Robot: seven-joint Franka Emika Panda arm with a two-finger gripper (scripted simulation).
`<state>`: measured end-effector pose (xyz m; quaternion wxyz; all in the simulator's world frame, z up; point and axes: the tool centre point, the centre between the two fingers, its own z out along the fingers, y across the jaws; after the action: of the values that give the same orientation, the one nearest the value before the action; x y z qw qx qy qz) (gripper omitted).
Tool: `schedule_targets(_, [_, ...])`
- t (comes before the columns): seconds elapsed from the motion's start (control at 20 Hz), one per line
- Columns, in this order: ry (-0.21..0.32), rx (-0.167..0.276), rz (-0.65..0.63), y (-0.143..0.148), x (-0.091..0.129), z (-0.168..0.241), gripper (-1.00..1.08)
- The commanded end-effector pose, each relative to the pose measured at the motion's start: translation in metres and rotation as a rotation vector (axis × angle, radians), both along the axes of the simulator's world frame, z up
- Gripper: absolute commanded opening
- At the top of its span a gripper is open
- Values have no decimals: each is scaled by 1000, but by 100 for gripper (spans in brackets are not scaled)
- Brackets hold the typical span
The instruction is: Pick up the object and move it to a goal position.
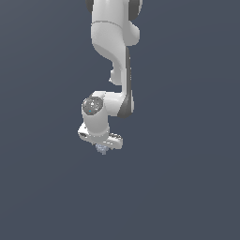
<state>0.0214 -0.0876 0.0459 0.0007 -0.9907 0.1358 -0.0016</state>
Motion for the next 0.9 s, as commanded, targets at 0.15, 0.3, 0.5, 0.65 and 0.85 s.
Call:
schedule_targets(0.15, [3,-1,-4,-3,-1,-6,-100])
schedule_targets(0.3, [3,-1,-4,-3,-1,-6,-100])
schedule_targets(0.5, [3,-1,-4,-3,-1,-6,-100])
schedule_targets(0.65, [3,-1,-4,-2,-1,-6,-100])
schedule_targets(0.85, [3,-1,-4,2,-4,-5,-100])
